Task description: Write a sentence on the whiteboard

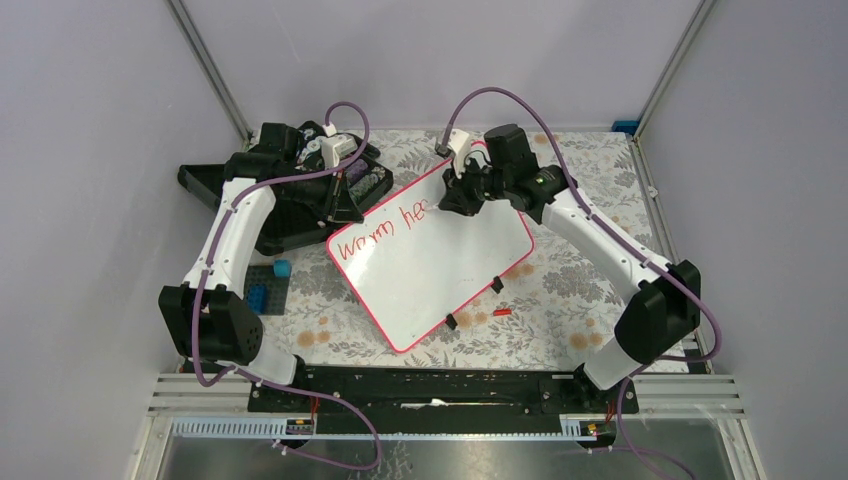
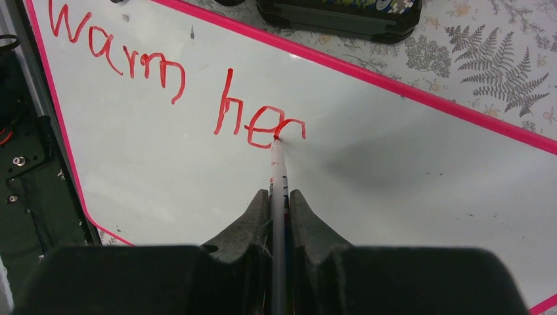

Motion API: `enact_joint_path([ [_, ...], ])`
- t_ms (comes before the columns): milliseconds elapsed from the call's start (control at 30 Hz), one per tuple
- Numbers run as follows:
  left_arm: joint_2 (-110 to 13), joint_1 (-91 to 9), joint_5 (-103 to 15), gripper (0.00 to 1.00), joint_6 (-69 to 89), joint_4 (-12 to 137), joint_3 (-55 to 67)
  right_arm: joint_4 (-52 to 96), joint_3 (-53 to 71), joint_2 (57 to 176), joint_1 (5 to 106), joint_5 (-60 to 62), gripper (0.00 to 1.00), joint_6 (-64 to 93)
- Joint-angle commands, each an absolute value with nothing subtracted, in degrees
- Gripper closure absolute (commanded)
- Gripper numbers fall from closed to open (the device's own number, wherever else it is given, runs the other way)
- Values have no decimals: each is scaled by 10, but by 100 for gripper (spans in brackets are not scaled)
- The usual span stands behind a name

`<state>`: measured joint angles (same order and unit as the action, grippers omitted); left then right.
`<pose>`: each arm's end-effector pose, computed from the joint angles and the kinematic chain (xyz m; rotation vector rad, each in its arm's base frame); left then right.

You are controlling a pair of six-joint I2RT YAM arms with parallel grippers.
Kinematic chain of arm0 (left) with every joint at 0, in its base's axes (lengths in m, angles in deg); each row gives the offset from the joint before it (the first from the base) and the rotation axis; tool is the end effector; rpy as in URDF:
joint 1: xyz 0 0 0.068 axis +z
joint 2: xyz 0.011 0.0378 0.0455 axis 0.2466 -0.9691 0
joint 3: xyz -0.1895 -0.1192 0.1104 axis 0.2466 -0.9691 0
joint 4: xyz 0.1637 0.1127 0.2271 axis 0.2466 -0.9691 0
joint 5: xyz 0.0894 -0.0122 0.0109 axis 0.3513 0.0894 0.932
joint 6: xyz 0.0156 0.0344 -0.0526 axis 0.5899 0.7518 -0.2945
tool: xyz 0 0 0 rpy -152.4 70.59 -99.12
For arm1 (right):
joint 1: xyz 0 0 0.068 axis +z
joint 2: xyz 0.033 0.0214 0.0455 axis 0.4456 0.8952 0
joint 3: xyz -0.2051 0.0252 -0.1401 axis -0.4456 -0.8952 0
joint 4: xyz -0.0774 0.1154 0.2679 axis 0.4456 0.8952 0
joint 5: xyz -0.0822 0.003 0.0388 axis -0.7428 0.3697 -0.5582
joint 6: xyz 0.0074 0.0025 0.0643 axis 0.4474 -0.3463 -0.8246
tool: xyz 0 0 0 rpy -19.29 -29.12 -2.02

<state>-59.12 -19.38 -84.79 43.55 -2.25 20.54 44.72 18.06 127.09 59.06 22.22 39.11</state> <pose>0.3382 -0.0685 0.3197 0.8083 2.2474 -0.9893 0.3419 0.2472 0.3213 -1.1569 1.7424 0.6772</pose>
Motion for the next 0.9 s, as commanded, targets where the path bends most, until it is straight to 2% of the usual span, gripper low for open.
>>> enact_joint_path([
  [0,-593,-196,-862,100,448,-21,202,441,163,1249,595,212,100,404],
  [867,-594,-196,-861,100,446,-21,204,440,206,1262,582,181,100,420],
])
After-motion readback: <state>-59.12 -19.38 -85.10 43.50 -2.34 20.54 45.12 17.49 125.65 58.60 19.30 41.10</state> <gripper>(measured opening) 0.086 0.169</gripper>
